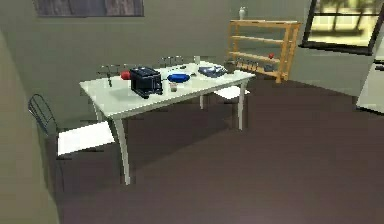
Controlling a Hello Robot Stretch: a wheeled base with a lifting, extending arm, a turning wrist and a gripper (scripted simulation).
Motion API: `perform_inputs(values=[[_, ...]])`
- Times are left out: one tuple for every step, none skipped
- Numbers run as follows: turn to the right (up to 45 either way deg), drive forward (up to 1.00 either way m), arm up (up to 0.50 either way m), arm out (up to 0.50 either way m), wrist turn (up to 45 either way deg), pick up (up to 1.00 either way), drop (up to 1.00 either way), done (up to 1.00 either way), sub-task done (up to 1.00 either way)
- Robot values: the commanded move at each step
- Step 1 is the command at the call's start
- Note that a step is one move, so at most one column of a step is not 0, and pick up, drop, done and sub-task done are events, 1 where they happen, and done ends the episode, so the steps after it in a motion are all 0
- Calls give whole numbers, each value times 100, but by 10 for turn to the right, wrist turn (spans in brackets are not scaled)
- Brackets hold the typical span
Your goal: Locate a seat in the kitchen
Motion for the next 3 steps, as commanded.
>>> perform_inputs(values=[[0, 20, 0, 0, 0, 0, 0, 0, 0], [-90, 0, 0, 0, 0, 0, 0, 0, 0], [0, 70, 0, 0, 0, 0, 0, 0, 0]])
